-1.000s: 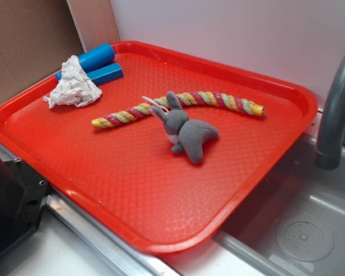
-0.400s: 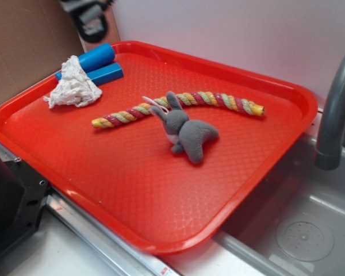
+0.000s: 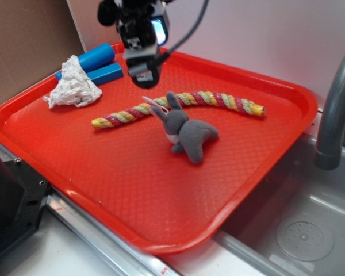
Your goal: Grab the gray animal.
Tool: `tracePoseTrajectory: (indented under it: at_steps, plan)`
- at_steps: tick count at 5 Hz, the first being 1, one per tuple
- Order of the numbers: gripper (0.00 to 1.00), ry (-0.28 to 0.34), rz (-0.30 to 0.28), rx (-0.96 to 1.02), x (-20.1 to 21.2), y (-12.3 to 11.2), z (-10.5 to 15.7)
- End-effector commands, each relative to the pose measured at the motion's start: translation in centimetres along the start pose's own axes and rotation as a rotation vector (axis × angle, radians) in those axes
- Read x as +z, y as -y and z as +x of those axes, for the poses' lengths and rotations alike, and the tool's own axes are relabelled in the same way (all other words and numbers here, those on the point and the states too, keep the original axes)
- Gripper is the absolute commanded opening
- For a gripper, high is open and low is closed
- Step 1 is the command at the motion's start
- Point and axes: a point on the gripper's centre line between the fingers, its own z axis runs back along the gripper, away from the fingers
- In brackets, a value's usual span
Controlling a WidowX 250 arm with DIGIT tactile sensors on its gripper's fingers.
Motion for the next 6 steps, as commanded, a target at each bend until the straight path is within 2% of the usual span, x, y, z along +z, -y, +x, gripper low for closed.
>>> tracePoseTrajectory:
  at_steps: [1,3,4,5,6]
  plan:
    - [1.0,-0.038,-0.024,-0.38,-5.5,1.1,0.5]
    - [1.0,-0.03,-0.065,-0.406,-10.4,1.2,-1.2]
    - [1.0,-0.014,-0.046,-0.357,-11.3,1.5,-1.2]
    - [0.0,0.011,-0.041,-0.288,-10.6,2.0,-1.5]
    - [0.0,0.09,-0.031,-0.178,-6.6,1.3,-2.1]
